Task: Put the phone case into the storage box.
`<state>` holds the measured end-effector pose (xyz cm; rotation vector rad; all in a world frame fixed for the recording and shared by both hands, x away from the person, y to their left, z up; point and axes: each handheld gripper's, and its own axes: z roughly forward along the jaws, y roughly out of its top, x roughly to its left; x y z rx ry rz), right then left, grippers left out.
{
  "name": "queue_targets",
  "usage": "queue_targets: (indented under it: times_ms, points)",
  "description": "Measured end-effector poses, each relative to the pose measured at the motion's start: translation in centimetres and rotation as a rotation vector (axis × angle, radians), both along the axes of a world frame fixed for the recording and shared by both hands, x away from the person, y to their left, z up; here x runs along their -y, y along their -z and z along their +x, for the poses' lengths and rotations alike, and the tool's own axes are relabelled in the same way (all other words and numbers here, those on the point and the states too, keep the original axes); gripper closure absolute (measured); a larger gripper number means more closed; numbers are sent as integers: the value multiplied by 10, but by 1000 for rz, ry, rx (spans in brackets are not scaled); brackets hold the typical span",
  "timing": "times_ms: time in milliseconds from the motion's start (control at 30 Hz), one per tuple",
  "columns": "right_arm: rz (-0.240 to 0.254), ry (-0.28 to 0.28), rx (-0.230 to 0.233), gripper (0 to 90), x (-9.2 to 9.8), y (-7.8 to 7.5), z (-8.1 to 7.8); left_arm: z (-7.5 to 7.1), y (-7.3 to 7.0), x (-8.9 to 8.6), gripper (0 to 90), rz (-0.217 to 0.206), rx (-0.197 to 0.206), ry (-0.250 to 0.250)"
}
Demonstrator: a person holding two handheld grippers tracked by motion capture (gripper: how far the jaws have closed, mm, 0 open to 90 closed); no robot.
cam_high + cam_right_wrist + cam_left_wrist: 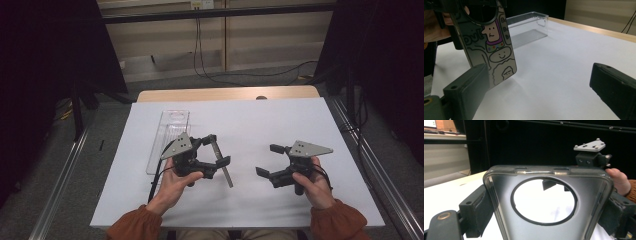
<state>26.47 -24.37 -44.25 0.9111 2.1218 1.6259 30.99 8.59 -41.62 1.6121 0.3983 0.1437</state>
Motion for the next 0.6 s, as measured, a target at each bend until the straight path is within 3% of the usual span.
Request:
queue_targets:
  times_ms: [333, 500, 567, 600]
  points:
    - [-10, 93, 28, 21, 12, 6, -9, 0, -1, -6, 128, 29, 2, -38]
    - [-12, 131, 30, 16, 15, 8, -14, -1, -2, -8, 127, 15, -6, -86]
    - [-11, 148, 31, 17, 17, 8, -16, 0, -3, -11, 127, 25, -4, -79]
    - [-7, 146, 30, 17, 18, 8, -17, -1, -4, -11, 127, 31, -4, -104]
